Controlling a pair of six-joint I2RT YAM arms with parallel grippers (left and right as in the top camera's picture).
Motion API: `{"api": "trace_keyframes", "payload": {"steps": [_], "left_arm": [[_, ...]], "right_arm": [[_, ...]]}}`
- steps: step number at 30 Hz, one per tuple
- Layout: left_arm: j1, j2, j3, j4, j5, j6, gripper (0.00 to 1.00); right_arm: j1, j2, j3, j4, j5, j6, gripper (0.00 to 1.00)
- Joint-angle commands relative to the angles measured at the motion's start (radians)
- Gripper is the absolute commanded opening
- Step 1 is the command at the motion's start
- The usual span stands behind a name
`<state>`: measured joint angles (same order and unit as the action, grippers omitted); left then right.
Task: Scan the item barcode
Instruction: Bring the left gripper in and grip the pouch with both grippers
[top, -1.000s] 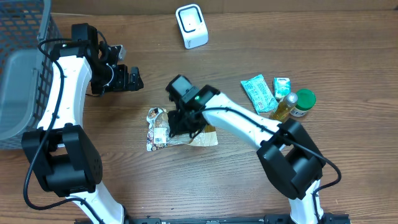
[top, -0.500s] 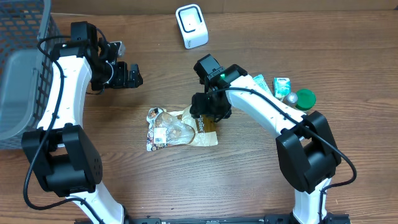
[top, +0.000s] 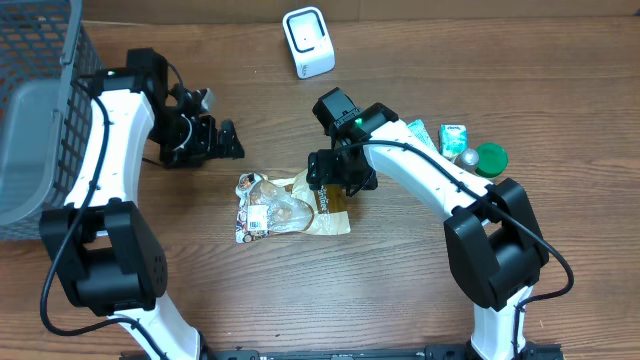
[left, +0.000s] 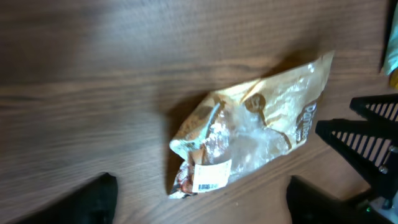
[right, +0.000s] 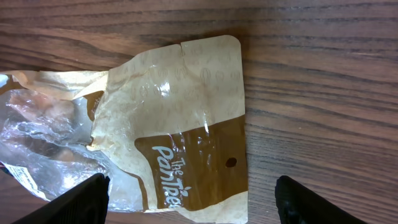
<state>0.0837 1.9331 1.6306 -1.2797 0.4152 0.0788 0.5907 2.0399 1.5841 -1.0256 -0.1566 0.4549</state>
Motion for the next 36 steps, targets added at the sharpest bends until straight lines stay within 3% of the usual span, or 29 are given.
{"api": "trace_keyframes", "payload": {"steps": [1,7,15,22,30,36], "left_arm": [[-0.016,-0.009,-0.064,0.001,0.019,0.011,0.67],[-0.032,-0.009,-0.18,0.042,0.019,-0.018,0.57],[-0.08,-0.009,-0.286,0.153,0.018,-0.025,0.59],[-0.163,-0.009,-0.289,0.186,-0.203,-0.154,0.59],[-0.237,-0.009,-0.289,0.215,-0.288,-0.262,0.59],[-0.254,-0.009,-0.293,0.212,-0.288,-0.267,0.59]], "right_arm": [[-0.005,-0.035,-0.001,-0.002,0.009,-0.019,0.83],[-0.005,-0.035,-0.001,0.008,0.009,-0.019,0.84],[-0.005,-0.035,-0.001,0.01,0.006,-0.019,0.86],[-0.005,-0.035,-0.014,0.018,0.006,-0.019,0.86],[-0.005,-0.031,-0.029,0.044,0.006,-0.045,0.86],[-0.005,-0.031,-0.082,0.111,-0.018,-0.044,0.86]]}}
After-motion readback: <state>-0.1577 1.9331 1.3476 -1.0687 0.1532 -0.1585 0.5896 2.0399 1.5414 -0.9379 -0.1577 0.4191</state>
